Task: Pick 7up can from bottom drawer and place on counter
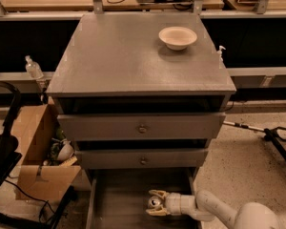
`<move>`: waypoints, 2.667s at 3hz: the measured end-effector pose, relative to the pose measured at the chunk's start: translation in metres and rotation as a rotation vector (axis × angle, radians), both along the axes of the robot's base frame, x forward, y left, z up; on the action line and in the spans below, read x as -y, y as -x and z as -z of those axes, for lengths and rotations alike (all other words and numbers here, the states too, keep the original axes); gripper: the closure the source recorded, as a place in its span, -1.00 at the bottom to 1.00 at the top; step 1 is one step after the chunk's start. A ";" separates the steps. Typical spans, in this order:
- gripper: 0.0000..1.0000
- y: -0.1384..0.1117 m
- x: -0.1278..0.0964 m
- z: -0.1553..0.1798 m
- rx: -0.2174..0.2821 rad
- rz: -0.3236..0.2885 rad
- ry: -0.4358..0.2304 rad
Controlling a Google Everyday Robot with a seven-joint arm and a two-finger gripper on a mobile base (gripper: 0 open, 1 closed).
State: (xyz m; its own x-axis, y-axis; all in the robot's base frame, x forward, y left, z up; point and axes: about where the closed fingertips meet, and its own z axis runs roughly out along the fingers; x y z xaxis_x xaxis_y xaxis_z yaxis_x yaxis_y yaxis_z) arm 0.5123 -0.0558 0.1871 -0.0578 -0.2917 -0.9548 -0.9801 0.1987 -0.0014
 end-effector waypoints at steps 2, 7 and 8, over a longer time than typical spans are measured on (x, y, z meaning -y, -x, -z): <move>0.86 0.012 -0.007 -0.045 -0.020 -0.038 -0.083; 1.00 0.004 0.088 -0.629 0.130 -0.135 -0.288; 1.00 -0.013 0.076 -0.692 0.168 -0.082 -0.255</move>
Offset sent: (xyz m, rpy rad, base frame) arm -0.0282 0.0038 0.1227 0.1820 0.0390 0.1091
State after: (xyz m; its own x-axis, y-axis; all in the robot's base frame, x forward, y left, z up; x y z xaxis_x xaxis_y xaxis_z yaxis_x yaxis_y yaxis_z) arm 0.5251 -0.1321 0.8795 0.1210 -0.0384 -0.9919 -0.9831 0.1335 -0.1251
